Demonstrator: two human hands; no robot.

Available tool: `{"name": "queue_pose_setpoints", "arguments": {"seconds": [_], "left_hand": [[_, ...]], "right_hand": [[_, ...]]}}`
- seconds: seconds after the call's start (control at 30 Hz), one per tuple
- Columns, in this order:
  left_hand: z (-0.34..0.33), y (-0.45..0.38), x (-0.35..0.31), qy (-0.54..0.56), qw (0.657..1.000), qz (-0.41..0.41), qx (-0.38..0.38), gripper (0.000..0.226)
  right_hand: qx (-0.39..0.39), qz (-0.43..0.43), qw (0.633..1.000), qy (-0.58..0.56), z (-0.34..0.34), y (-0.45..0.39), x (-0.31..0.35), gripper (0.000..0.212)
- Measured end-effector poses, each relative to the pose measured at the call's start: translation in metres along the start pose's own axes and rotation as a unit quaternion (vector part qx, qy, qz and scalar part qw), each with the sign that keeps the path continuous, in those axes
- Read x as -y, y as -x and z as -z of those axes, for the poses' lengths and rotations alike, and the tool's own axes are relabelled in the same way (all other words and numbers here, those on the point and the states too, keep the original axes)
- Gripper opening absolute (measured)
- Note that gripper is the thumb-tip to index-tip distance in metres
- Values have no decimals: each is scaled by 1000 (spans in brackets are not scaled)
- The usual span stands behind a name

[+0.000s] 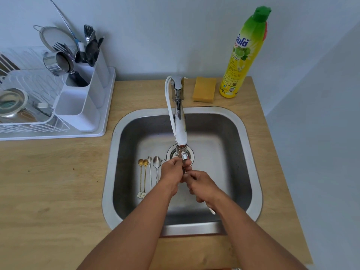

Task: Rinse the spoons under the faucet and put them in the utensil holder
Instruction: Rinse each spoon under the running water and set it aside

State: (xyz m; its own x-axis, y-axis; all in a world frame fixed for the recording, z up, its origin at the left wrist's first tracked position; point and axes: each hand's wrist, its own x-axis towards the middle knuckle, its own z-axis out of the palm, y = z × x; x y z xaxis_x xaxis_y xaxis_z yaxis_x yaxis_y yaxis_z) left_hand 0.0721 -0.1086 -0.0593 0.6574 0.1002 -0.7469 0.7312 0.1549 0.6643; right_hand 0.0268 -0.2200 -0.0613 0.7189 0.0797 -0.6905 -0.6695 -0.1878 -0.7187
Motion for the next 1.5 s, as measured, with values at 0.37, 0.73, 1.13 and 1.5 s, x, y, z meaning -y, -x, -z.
{"name": "queue_pose_setpoints", "arguments": {"seconds": [0.37,0.73,1.13,1.5], "left_hand": [[18,0,9,73,990,96,78,27],[17,-2,3,-54,992,-114,-27,13],[19,-4,9,-122,988,-97,0,25],[35,3,17,-88,983,-158,22,22]], "right_hand": [[-34,-7,999,-35,0,3,0,29],[-106,47,993,1,8,5,5,22],[-3,-1,1000,20,27,1,12,11],[67,76,982,162,51,-10,11,18]]}}
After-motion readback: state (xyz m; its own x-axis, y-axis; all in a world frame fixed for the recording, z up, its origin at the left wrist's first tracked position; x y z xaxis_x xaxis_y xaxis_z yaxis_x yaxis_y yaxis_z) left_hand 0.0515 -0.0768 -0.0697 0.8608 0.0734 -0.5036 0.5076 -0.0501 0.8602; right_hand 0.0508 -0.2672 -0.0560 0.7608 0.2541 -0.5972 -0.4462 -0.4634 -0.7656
